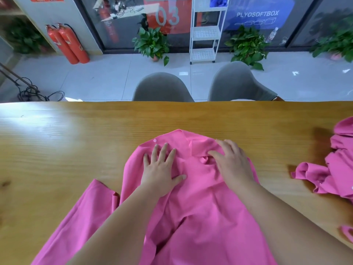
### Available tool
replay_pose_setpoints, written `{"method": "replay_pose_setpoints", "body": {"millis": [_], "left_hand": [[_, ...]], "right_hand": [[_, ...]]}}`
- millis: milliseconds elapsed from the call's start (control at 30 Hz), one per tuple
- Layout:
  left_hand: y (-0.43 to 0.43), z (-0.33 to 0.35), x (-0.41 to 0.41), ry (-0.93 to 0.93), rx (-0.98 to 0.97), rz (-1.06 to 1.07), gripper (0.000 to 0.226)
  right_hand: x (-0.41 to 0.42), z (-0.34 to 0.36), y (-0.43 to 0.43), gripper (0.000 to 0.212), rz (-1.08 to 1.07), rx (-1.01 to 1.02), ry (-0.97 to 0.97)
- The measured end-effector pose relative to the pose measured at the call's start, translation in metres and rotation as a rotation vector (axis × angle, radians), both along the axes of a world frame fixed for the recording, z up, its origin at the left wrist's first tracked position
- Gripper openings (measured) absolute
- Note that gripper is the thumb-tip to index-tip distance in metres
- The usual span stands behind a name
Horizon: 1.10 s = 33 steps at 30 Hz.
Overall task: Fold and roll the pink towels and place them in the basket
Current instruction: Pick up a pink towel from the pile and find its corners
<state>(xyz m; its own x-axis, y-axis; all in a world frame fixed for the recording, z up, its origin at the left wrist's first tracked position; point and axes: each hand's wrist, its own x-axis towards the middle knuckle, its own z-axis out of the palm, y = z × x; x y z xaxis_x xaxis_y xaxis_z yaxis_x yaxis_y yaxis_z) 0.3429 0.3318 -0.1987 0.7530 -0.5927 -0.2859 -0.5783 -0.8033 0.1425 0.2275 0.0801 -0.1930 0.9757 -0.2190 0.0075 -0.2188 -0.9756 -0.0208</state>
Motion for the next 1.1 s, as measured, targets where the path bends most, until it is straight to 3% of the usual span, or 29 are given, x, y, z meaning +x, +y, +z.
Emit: {"method": "replay_pose_setpoints", "body": {"millis": [167,300,367,433,533,567,667,767,867,933,1000,1100], "left_hand": [[-0.005,0.004,0.013,0.087,0.023,-0.010,0.121],[-0.010,0.009,0.029,0.139,0.033,-0.065,0.133],[-0.012,0.009,0.033,0.133,0.030,-0.106,0.135],[-0.014,0.009,0.033,0.124,0.013,-0.123,0.135],[-0.015,0.004,0.026,0.104,-0.015,-0.126,0.135],[-0.015,0.004,0.026,0.101,-0.015,-0.126,0.135],[-0.018,0.007,0.028,0.112,0.013,-0.144,0.136],[-0.019,0.014,0.020,0.085,0.019,-0.111,0.128],[-0.015,0.011,-0.015,-0.105,-0.090,0.053,0.096],[-0.011,0.003,-0.037,-0.181,-0.119,0.158,0.085],[-0.006,-0.005,-0.041,-0.159,-0.079,0.220,0.088],[-0.001,-0.008,-0.017,-0.050,0.006,0.241,0.113]], "right_hand": [[0.034,0.014,-0.032,0.022,-0.160,0.123,0.066],[0.058,0.036,-0.065,0.014,-0.819,0.564,-0.305],[0.057,0.043,-0.078,0.013,-1.031,0.670,-0.270],[0.048,0.042,-0.074,0.014,-0.890,0.497,-0.251],[0.027,0.028,-0.047,0.023,-0.433,0.216,-0.468],[0.025,0.024,-0.039,0.026,-0.281,0.184,-0.454],[0.023,0.006,-0.031,0.043,-0.042,0.194,-0.030],[0.022,-0.005,-0.033,0.064,-0.146,0.209,0.216],[0.019,0.000,-0.016,0.076,-0.324,0.217,0.198],[0.007,-0.003,0.006,0.083,-0.318,0.180,0.151],[-0.013,-0.014,0.020,0.089,-0.276,0.139,0.126],[-0.030,-0.025,0.009,0.092,-0.281,0.118,0.095]]}}
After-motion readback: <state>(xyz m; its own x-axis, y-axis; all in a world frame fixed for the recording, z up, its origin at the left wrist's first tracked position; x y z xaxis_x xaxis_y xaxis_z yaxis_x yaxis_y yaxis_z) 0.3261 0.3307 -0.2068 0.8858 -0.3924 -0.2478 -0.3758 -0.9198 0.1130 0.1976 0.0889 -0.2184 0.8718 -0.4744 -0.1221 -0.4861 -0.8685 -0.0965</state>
